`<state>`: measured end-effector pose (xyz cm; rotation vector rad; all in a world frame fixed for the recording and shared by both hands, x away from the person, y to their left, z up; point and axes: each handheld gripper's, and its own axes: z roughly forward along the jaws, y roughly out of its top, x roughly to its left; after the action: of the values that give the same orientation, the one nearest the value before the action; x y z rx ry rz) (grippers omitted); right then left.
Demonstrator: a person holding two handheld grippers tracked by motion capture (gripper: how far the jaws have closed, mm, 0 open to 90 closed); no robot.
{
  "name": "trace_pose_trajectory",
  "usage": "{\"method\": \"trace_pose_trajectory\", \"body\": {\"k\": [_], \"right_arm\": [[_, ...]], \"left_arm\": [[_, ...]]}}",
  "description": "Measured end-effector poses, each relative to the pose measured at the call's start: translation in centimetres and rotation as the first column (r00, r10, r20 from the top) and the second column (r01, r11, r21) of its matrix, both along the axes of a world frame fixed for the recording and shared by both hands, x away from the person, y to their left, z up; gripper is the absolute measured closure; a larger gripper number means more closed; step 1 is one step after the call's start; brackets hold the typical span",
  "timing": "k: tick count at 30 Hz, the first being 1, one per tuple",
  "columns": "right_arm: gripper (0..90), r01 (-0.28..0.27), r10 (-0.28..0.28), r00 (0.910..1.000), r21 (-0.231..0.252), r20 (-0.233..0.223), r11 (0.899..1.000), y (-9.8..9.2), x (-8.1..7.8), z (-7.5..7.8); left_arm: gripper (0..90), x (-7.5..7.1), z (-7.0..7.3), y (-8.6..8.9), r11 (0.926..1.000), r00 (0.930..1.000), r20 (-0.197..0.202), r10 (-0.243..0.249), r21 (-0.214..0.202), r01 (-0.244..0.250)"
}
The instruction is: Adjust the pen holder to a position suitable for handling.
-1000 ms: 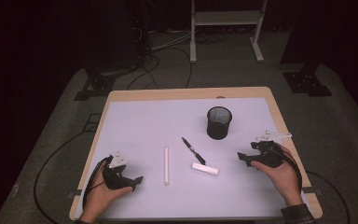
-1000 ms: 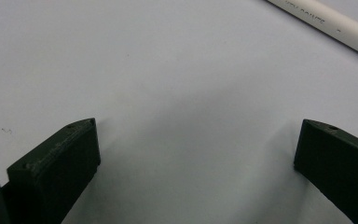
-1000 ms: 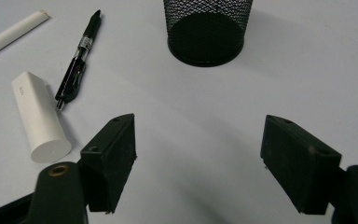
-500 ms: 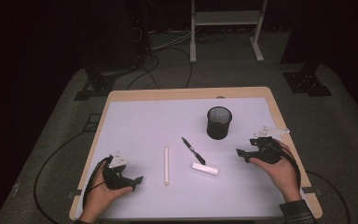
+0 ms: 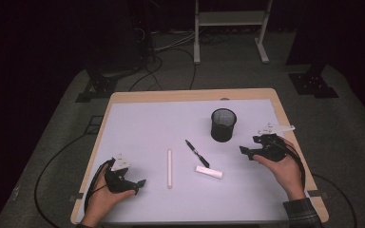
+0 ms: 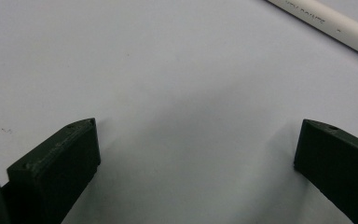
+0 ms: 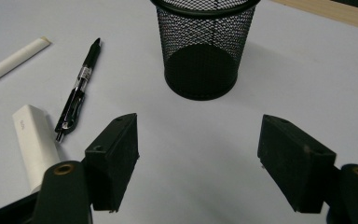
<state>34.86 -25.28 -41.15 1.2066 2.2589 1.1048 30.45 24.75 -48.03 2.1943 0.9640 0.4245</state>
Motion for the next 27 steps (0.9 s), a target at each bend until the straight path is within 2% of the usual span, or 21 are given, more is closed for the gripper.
{"method": "trace_pose_trajectory", "body": {"k": [27], "right_arm": [[31.3,-0.002,0.002,0.9999,0.004,0.017,1.000,0.8,1.9,1.6]], "left_arm": [[0.0,0.0,0.0,0.0,1.0000,1.0000,0.000,0.000,0.000,0.000]]}}
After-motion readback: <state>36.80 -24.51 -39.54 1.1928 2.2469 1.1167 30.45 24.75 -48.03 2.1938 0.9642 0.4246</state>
